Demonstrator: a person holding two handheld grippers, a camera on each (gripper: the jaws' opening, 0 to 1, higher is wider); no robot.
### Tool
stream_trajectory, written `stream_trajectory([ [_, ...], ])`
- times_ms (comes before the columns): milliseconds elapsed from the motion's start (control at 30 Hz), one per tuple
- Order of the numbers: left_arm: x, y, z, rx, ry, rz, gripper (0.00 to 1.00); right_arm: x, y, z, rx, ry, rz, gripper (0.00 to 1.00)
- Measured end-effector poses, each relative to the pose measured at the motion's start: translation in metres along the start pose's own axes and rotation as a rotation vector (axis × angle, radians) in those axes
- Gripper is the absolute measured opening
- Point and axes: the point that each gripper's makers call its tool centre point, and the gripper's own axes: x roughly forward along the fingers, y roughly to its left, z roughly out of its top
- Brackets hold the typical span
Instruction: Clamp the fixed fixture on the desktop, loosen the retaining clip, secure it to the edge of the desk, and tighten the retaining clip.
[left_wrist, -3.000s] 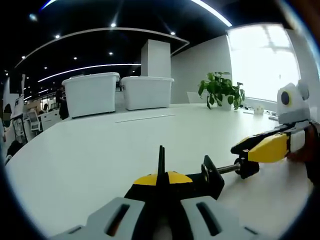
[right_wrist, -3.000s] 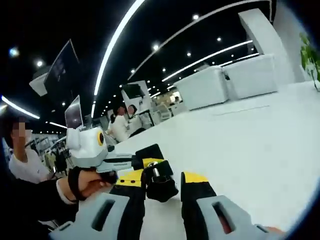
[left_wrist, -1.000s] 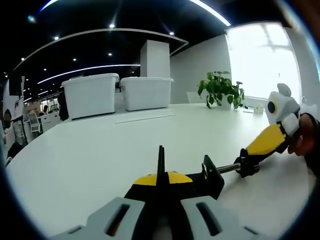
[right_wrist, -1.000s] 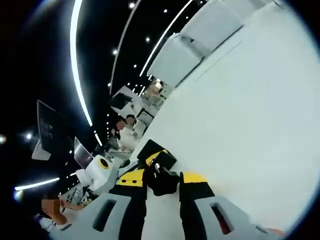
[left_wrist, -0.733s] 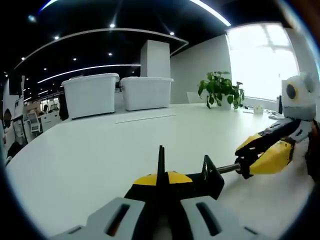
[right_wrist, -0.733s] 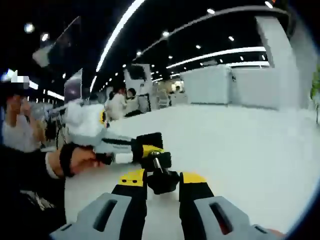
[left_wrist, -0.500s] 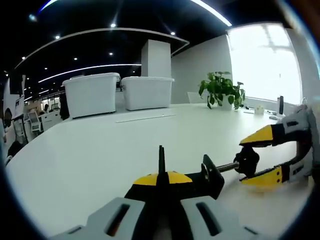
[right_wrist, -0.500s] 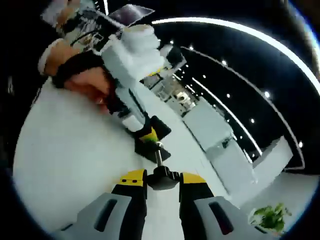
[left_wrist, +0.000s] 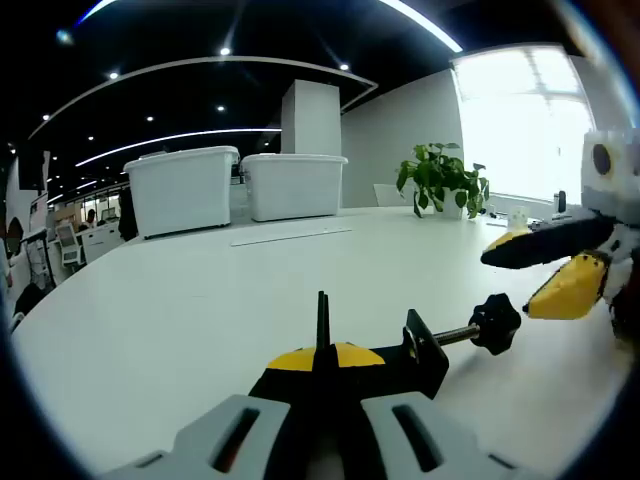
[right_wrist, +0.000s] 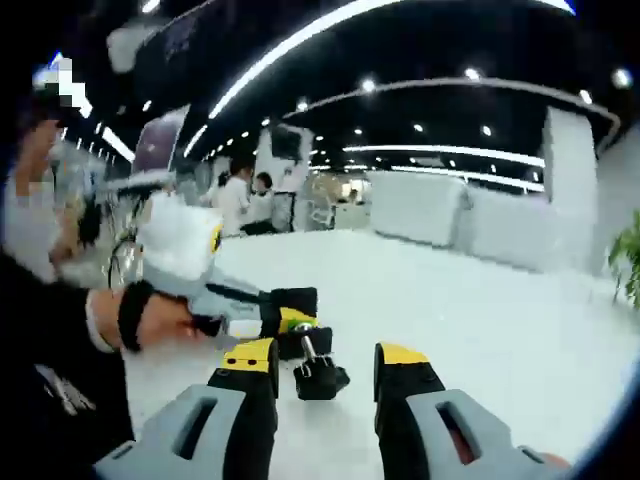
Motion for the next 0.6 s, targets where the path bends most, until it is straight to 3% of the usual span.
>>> stream_trajectory([
  [67,0.0,0.0,0.0,0.0,0.0,0.0,0.05,0.001,-0.007,-0.012,0.188,0.026,0.02,0.36],
  [167,0.0,0.0,0.0,0.001,-0.001,0.0,0.05,0.0,-0.003,-0.018,0.306,0.009,0.038,0.32],
  [233,0.0,0.0,0.0,0.002,-0.001,0.0,0.05,0.004,-0.005,-0.022,0.388,0.032,0.059,0.31],
  [333,0.0,0.0,0.0,0.002,-0.001,0.0,0.05,0.008,-0.004,-0.03,0.395,0.058,0.05,0.25],
  [400,0.0,0.0,0.0,0.003,-0.001,0.0,0.05,0.009,-0.003,-0.03,0.449,0.059,0.061,0.22],
  [600,0.001,-0.001,-0.001,0.0,-0.001,-0.001,0.05,0.009,-0.002,-0.029,0.399,0.07,0.057,0.21],
])
